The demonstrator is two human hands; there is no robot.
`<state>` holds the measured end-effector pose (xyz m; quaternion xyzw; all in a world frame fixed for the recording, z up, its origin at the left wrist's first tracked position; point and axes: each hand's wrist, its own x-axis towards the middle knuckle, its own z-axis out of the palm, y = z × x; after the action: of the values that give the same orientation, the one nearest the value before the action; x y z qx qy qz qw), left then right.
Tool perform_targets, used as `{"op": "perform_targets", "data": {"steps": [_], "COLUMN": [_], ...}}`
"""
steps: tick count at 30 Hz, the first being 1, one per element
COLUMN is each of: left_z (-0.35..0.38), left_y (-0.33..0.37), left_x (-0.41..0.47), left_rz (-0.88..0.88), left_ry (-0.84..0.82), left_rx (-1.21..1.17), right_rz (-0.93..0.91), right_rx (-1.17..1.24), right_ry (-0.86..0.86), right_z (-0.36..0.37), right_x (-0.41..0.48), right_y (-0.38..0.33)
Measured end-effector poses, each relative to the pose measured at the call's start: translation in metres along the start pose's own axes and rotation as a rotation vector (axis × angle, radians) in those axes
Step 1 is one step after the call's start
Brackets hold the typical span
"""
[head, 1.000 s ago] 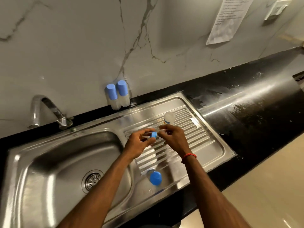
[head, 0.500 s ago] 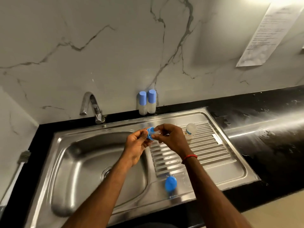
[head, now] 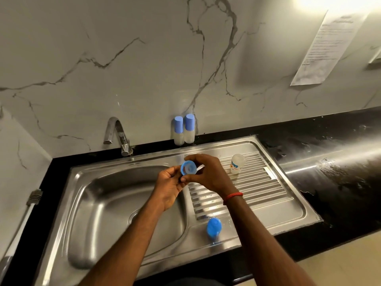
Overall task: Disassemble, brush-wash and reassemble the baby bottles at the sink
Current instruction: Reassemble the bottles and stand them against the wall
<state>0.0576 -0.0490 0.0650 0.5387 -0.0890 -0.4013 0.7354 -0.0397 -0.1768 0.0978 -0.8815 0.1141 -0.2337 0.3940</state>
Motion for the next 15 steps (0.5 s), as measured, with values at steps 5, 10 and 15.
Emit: {"op": "perform_targets", "data": {"steps": [5, 10, 15], "left_z": [0.002, -0.001, -0.002], "left_y": [-0.002, -0.006, -0.007], "left_x": [-0.001, 0.002, 0.003], "left_rz": [0.008, 0.103, 0.172], "left_ry": [-0.007, 0.056, 0.106], "left_rx": [0.067, 0.182, 0.206], "right_rz": [-0.051, -0.091, -0.077], "right_rx": [-0.159, -0.24, -0.253], "right_ry": [-0.12, -0.084, -0.051], "right_z": [0.001, 0.003, 0.006], "right_x": [0.003, 0.007, 0.008], "right_y": [-0.007, -0.018, -0.022]}}
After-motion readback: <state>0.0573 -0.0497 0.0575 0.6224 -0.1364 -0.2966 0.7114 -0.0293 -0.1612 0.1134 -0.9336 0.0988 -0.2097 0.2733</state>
